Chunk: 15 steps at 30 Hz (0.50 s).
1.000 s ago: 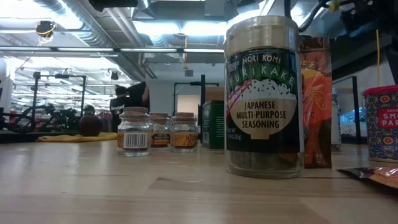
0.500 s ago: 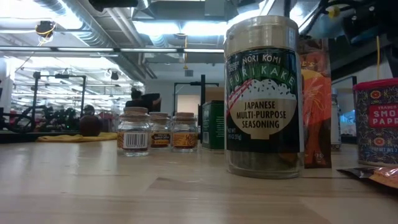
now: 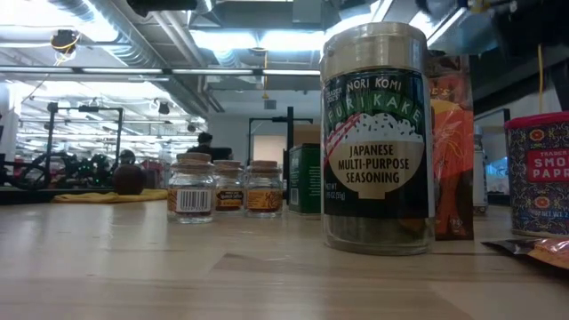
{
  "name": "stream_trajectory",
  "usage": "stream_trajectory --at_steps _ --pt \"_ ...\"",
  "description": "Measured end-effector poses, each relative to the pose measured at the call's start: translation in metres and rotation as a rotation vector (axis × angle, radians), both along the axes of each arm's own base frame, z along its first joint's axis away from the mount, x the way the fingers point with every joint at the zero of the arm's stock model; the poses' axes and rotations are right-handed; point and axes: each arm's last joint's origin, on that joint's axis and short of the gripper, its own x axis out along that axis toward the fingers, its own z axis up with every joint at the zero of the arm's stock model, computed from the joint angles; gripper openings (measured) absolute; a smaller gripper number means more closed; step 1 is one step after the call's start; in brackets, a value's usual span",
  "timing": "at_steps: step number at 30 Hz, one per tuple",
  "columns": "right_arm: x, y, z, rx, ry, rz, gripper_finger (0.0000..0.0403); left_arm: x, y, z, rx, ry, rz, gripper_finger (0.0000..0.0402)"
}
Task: Shelf spices
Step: Put the bottom red seasoning can on the shelf
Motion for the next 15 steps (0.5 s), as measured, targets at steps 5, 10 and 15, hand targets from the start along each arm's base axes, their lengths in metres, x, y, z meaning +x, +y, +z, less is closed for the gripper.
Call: stream_trajectory --at_steps 5,10,15 --pt "0.009 0.004 0.017 0.077 -0.225 -0.012 0.0264 0.000 0.000 0.000 0.000 0.000 0.000 0.0249" --pt "0.019 0.009 0.015 0.063 -0.314 -0.013 0.0264 0.000 0.000 0.000 0.000 0.000 0.000 0.0249" --pt "0.025 0.013 0.002 0.021 -0.284 0.011 0.0264 0.000 0.000 0.000 0.001 0.002 0.000 0.0249"
